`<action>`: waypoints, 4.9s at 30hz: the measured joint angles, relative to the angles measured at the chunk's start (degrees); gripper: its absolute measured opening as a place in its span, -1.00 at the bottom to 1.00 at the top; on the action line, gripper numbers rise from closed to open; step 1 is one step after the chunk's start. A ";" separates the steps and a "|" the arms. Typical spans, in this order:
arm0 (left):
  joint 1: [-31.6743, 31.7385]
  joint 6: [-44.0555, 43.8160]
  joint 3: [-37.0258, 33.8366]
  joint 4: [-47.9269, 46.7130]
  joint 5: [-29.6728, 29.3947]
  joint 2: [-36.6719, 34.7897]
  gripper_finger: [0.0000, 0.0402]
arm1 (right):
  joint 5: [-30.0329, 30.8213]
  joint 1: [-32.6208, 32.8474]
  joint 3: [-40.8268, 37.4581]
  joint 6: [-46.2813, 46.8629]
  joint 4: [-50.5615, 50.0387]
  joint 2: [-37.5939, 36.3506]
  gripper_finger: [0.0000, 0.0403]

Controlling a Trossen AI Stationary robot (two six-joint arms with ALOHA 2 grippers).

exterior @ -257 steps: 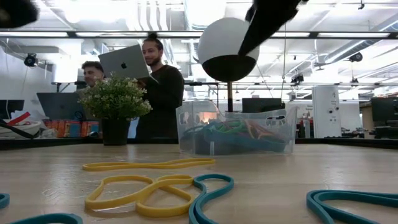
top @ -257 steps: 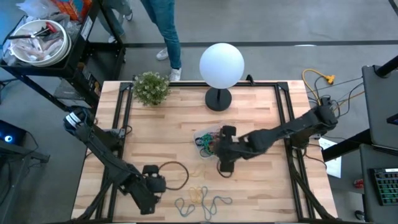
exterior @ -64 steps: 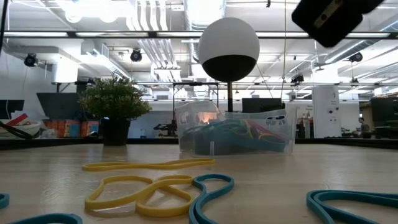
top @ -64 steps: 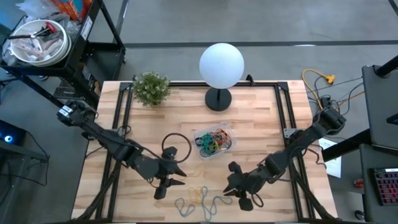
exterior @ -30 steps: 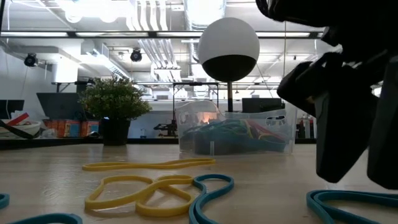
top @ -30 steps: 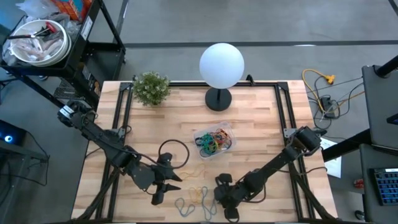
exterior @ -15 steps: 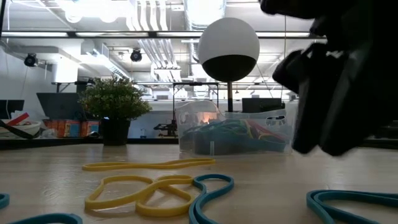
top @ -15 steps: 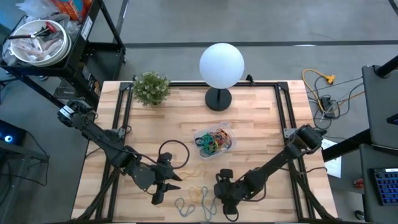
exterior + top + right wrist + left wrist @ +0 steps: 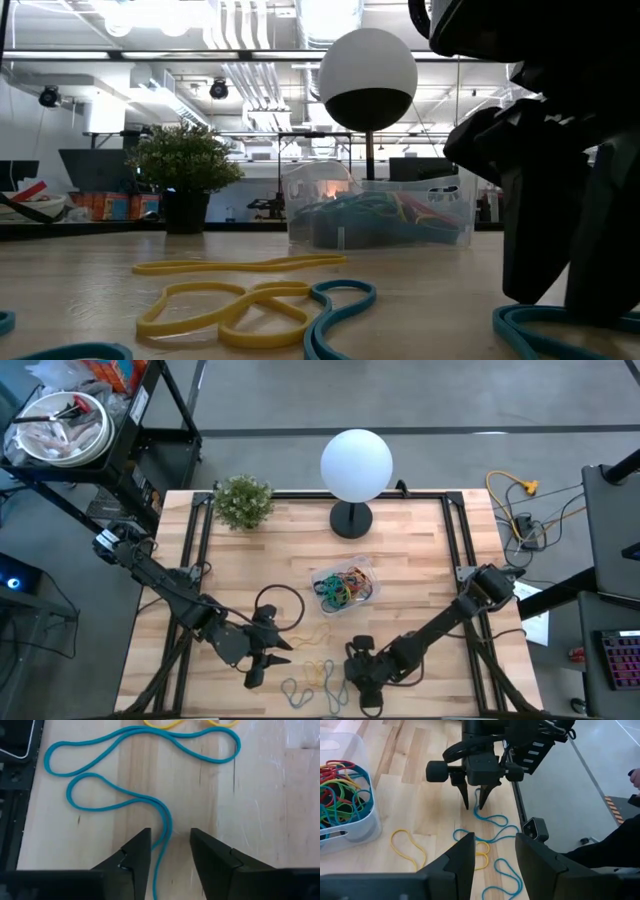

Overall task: Pick and place rubber bands into bin
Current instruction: Put the blue rubber band into the transparent bin, then put the yellow rubber band into the transparent bin

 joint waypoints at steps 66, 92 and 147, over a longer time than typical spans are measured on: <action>-0.74 -1.31 -1.31 0.12 0.08 0.00 -0.38 | 40.39 4.24 7.73 12.43 -20.75 -13.65 -0.96; -0.74 -1.38 -1.90 2.85 -1.40 0.00 -0.38 | 35.39 -17.56 7.59 9.09 -36.38 -16.96 -0.96; 2.96 -5.29 -12.20 9.06 -4.13 14.25 -0.38 | 22.26 -5.29 4.19 -9.68 -17.86 -25.07 -0.34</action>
